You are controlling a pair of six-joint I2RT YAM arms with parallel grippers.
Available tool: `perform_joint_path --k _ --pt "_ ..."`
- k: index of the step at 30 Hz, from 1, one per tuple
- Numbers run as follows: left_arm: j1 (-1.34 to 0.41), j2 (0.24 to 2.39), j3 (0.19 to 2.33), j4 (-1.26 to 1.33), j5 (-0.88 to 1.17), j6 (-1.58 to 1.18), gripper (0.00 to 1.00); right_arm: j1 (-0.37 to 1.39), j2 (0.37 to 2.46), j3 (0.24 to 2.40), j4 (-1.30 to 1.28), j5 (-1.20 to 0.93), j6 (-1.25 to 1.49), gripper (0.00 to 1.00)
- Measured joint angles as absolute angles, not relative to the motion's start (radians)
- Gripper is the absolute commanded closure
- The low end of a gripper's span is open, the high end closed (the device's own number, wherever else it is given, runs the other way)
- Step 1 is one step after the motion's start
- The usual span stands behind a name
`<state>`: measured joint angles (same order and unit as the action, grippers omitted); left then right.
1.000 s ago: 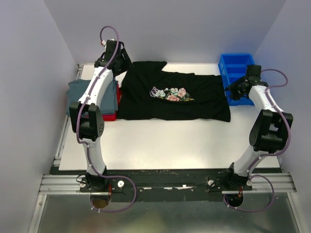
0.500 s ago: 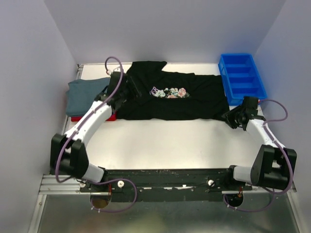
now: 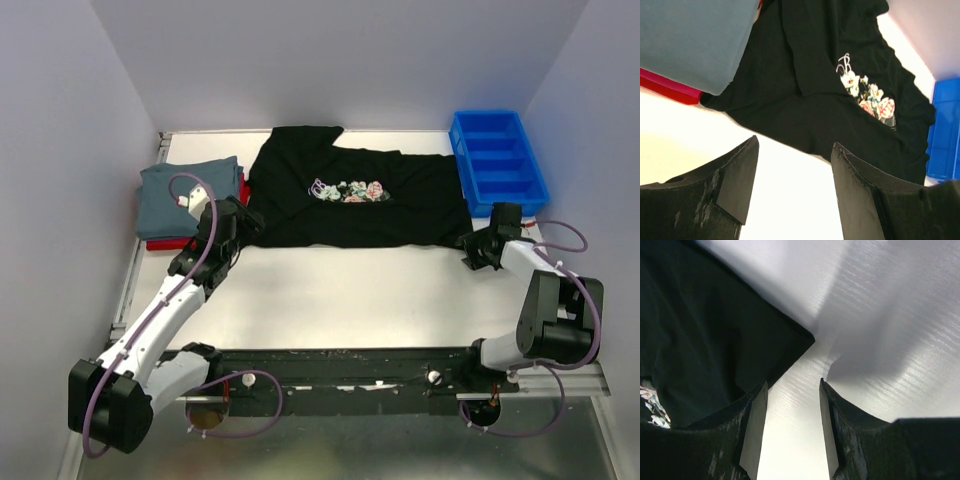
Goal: Fold and stack the t-shirts
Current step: Fold the flattened tshirt in 1/3 of the way
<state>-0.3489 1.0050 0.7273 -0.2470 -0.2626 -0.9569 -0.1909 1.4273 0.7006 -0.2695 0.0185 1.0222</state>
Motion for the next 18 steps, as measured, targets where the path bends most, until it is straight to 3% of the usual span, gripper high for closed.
perform_joint_path --k 11,15,18 --pt "-0.348 1.003 0.721 -0.245 -0.359 -1.042 0.32 -0.191 1.456 0.701 -0.229 0.094 1.111 0.59" --pt "-0.348 1.003 0.671 -0.224 -0.369 -1.085 0.32 -0.191 1.49 0.706 -0.225 0.102 1.12 0.95" --pt "-0.348 1.003 0.633 -0.225 -0.376 -1.113 0.33 -0.191 1.496 0.708 -0.232 0.116 1.133 0.99"
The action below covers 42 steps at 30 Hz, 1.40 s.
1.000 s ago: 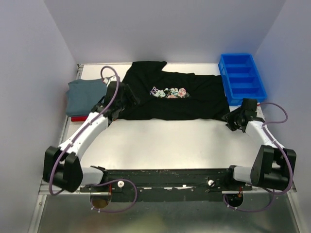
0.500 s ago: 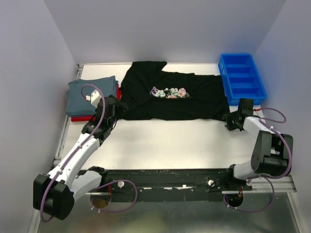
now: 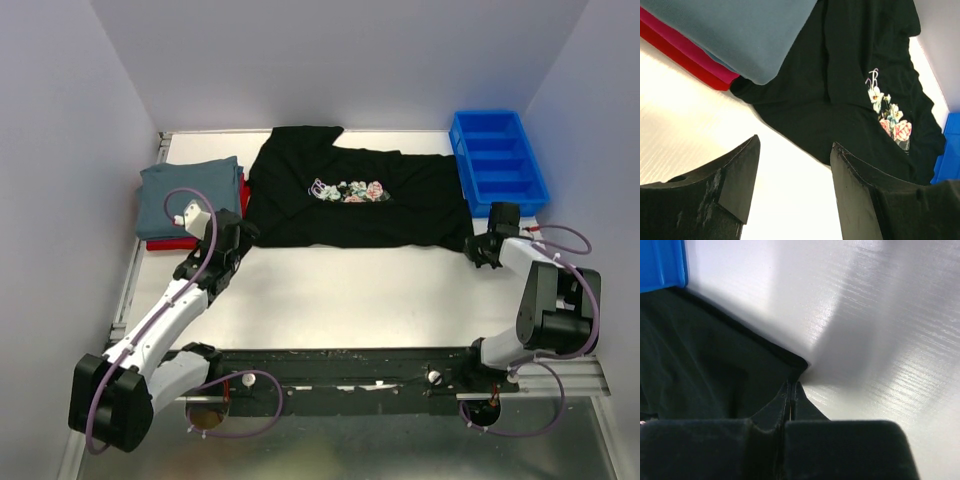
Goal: Fold and stack the t-shirts
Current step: Fold the flattened tshirt in 1/3 of the way
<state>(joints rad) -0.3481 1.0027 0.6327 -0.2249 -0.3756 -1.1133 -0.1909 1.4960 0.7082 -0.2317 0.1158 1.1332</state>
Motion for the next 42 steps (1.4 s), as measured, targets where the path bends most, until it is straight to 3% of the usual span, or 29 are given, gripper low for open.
perform_joint_path --k 13,31,42 --pt "-0.359 1.143 0.597 -0.135 -0.376 -1.172 0.39 -0.198 1.374 0.769 -0.34 0.263 1.072 0.99" --pt "-0.408 1.297 0.617 -0.11 -0.489 -1.221 0.4 -0.232 1.391 0.773 -0.353 0.265 1.027 0.99" --pt "-0.408 1.369 0.641 -0.091 -0.505 -1.224 0.45 -0.26 1.397 0.796 -0.369 0.264 1.015 0.99"
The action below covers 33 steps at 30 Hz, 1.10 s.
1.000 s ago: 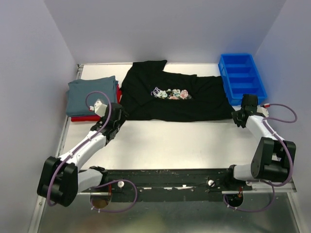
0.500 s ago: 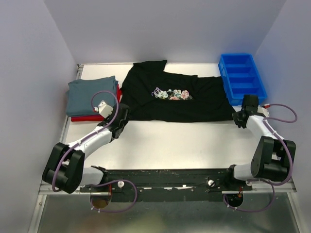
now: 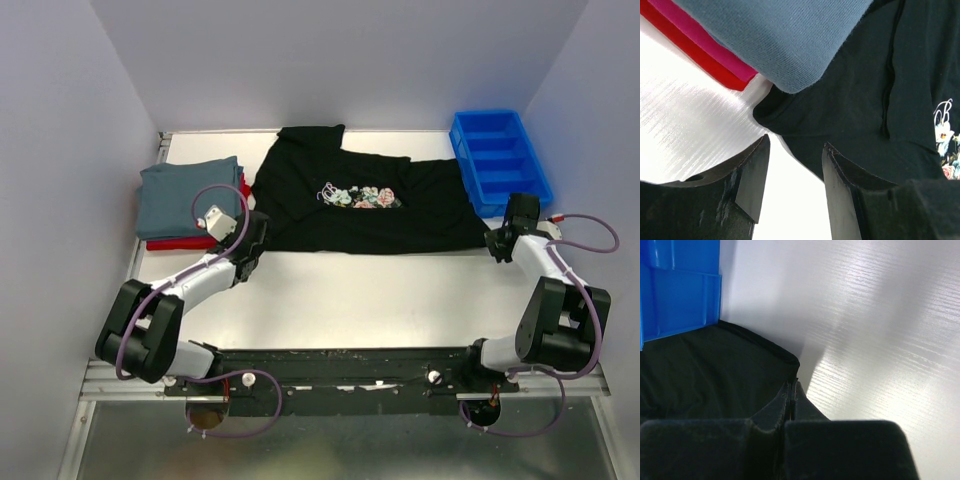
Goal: Fold and stack the t-shirts
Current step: Fold the flattened tshirt in 1/3 of the way
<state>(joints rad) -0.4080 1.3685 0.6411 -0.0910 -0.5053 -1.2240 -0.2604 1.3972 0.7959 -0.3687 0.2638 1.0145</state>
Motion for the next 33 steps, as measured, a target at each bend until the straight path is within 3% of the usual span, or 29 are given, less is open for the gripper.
perform_joint_path --k 3,13,23,33 --pt "-0.408 1.383 0.65 -0.092 -0.508 -1.223 0.51 -0.263 1.401 0.796 -0.369 0.263 1.012 0.99" --pt "-0.39 1.504 0.706 -0.108 -0.523 -1.214 0.53 -0.271 1.409 0.796 -0.369 0.254 1.011 0.99" --pt "-0.232 1.576 0.746 -0.081 -0.448 -1.201 0.59 -0.283 1.408 0.796 -0.369 0.242 1.01 0.99" --pt "-0.251 1.33 0.647 -0.108 -0.454 -1.166 0.53 -0.295 1.408 0.797 -0.378 0.241 1.008 0.99"
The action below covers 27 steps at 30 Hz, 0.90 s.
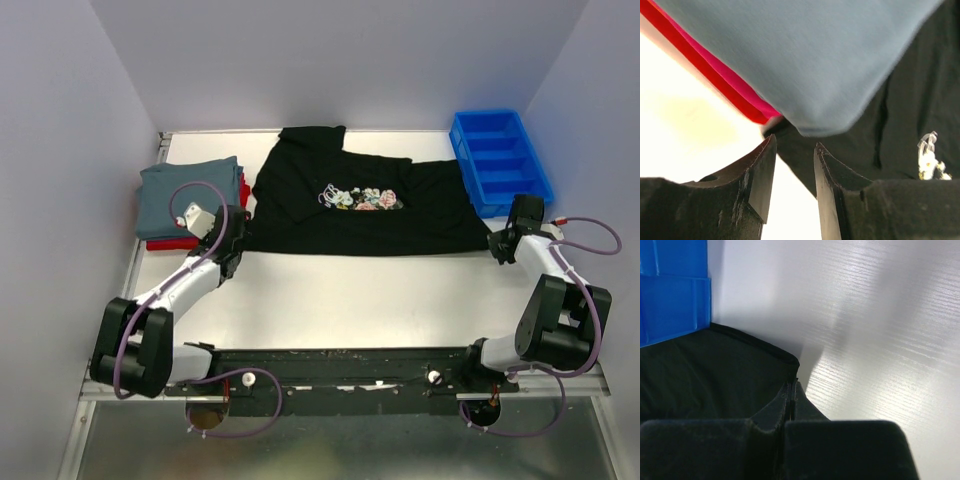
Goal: Fold and stack the t-shirts
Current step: Fold the flattened tshirt in 1/3 of the way
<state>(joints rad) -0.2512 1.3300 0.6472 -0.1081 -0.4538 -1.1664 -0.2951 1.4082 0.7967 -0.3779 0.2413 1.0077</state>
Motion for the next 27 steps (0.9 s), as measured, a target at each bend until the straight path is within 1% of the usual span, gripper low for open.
perform_joint_path --k 2,5,8,16,21,23,24,25,27 --pt "-0.281 1.274 0.632 -0.11 -0.456 -1.169 0.53 -0.296 1.408 0.797 -0.38 0.241 1.007 0.99" --pt "-0.313 1.253 0.616 -0.102 -0.451 -1.182 0.53 -0.296 1.408 0.797 -0.384 0.237 1.003 0.99" --pt "-0.324 1.297 0.598 -0.091 -0.437 -1.202 0.57 -0.296 1.408 0.797 -0.384 0.233 1.0 0.99" --pt "-0.324 1.462 0.637 -0.087 -0.433 -1.212 0.52 -0.296 1.408 0.797 -0.386 0.227 0.993 0.99" --pt "-0.323 1.507 0.68 -0.079 -0.433 -1.213 0.51 -0.296 1.408 0.797 -0.387 0.223 0.993 0.99" --pt "-0.322 1.509 0.68 -0.076 -0.433 -1.213 0.57 -0.296 1.408 0.797 -0.387 0.222 0.993 0.99" --pt "-0.322 1.509 0.68 -0.076 -0.433 -1.213 0.61 -0.296 1.408 0.797 -0.387 0.221 0.993 0.99" --pt "-0.32 1.51 0.68 -0.076 -0.432 -1.214 0.69 -0.296 1.408 0.797 -0.387 0.22 0.993 0.99" --pt "-0.317 1.512 0.68 -0.075 -0.432 -1.217 0.8 -0.296 1.408 0.797 -0.387 0.22 0.993 0.99"
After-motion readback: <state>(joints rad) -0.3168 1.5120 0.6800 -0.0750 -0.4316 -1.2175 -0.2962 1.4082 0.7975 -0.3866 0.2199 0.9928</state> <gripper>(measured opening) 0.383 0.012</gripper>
